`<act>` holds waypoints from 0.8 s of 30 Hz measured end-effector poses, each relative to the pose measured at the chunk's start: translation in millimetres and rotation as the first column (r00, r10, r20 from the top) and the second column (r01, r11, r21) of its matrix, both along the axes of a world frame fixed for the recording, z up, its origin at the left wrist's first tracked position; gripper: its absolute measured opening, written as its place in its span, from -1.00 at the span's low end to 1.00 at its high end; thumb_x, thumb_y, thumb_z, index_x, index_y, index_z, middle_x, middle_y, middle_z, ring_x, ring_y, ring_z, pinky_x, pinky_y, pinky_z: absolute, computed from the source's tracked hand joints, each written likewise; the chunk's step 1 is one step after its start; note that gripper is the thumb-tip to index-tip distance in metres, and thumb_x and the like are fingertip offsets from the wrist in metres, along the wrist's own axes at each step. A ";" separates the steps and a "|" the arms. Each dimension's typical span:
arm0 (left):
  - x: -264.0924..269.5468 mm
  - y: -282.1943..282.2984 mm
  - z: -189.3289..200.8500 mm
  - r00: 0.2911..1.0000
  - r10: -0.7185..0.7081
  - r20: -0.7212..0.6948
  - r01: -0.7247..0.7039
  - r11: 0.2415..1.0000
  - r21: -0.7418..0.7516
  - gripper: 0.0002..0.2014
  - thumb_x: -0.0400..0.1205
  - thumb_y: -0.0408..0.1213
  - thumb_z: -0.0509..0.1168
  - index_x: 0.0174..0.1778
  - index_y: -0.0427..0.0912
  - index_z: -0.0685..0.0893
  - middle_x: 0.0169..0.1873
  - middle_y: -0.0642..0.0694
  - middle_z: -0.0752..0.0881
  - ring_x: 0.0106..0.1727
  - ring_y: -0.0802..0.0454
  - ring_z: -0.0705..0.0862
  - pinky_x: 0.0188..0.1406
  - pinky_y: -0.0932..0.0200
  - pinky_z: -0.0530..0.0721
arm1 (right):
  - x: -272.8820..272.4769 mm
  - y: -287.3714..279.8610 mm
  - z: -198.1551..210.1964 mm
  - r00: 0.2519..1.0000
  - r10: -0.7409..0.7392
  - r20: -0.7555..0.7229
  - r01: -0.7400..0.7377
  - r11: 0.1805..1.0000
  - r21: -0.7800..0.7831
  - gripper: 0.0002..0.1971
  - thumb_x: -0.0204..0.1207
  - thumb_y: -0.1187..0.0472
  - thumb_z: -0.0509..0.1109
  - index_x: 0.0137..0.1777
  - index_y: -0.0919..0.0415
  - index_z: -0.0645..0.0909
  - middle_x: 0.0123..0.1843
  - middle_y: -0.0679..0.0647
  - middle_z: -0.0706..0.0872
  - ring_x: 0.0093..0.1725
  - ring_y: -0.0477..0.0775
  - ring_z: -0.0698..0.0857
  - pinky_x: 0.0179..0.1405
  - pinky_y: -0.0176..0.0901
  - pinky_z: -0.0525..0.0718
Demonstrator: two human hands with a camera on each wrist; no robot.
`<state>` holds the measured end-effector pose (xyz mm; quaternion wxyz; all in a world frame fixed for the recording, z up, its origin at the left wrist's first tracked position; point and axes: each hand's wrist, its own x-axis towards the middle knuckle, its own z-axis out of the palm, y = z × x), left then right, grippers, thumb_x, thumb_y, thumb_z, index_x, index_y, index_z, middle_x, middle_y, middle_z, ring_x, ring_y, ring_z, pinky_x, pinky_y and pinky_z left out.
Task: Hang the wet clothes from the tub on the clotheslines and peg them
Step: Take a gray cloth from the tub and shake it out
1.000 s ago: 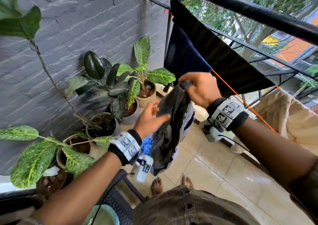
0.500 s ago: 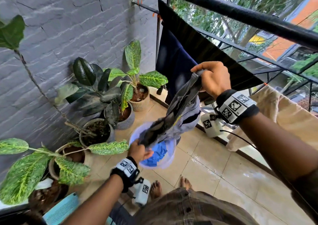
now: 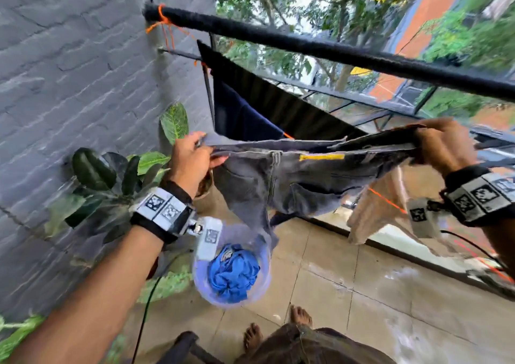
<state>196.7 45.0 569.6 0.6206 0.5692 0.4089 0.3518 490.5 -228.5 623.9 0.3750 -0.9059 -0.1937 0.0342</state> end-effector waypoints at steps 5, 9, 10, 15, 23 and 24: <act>59.1 -8.4 73.6 0.974 -0.133 -0.183 0.195 0.904 0.381 -0.82 0.50 -0.33 0.38 -0.41 -0.05 0.77 -0.46 -0.11 0.76 -0.50 0.03 0.75 -0.47 0.16 0.72 | 34.4 -82.4 34.5 0.991 -0.114 0.066 0.112 0.993 0.027 -0.62 0.36 -0.09 0.24 -0.15 0.14 0.78 -0.38 0.32 0.76 -0.47 0.26 0.71 -0.60 -0.07 0.63; 95.7 -22.2 117.4 0.932 -0.152 -0.330 0.315 0.789 0.527 -0.90 0.37 -0.33 0.32 -0.37 -0.27 0.73 -0.52 -0.11 0.75 -0.52 0.02 0.78 -0.54 0.16 0.74 | 62.3 -144.0 44.0 0.981 -0.182 0.068 0.184 0.983 -0.028 -0.59 0.38 -0.24 0.26 -0.05 -0.01 0.79 -0.42 0.22 0.75 -0.41 0.27 0.71 -0.63 -0.15 0.54; 105.4 -27.8 125.5 0.924 -0.180 -0.338 0.344 0.776 0.528 -0.88 0.33 -0.32 0.31 -0.34 -0.22 0.75 -0.49 -0.13 0.77 -0.50 -0.03 0.80 -0.46 0.04 0.79 | 71.4 -162.1 41.7 0.979 -0.189 0.081 0.192 0.981 -0.035 -0.59 0.34 -0.25 0.26 -0.07 -0.04 0.79 -0.46 0.17 0.75 -0.39 0.28 0.72 -0.67 -0.09 0.52; 142.5 -54.9 143.9 0.857 -0.253 -0.450 0.488 0.681 0.547 -0.72 0.39 -0.36 0.27 -0.27 0.11 0.81 -0.46 -0.08 0.80 -0.52 -0.07 0.79 -0.38 0.00 0.81 | 48.5 -194.1 54.7 0.993 -0.114 0.027 0.112 0.992 0.060 -0.84 0.47 0.19 0.31 -0.25 0.14 0.70 -0.35 0.17 0.72 -0.41 0.19 0.65 -0.68 -0.23 0.64; 179.0 -84.7 109.1 0.516 0.005 -0.857 0.777 0.418 0.471 -0.68 0.30 -0.06 0.14 -0.37 -0.21 0.68 -0.31 -0.28 0.71 -0.15 -0.34 0.67 -0.18 0.01 0.59 | 58.4 -232.2 16.8 0.876 0.292 -0.385 -0.324 0.946 -0.021 -0.26 0.56 0.69 0.12 -0.22 -0.23 0.82 -0.26 0.01 0.84 -0.37 -0.15 0.75 -0.50 -0.28 0.72; 181.2 -87.6 102.9 0.473 0.013 -0.881 0.800 0.411 0.436 -0.65 0.31 -0.02 0.12 -0.32 -0.18 0.69 -0.21 -0.30 0.72 -0.09 -0.37 0.66 -0.13 -0.01 0.59 | 59.6 -235.0 13.4 0.865 0.319 -0.386 -0.350 0.937 -0.009 -0.26 0.58 0.67 0.14 -0.23 -0.26 0.81 -0.24 -0.02 0.84 -0.34 -0.16 0.77 -0.47 -0.28 0.73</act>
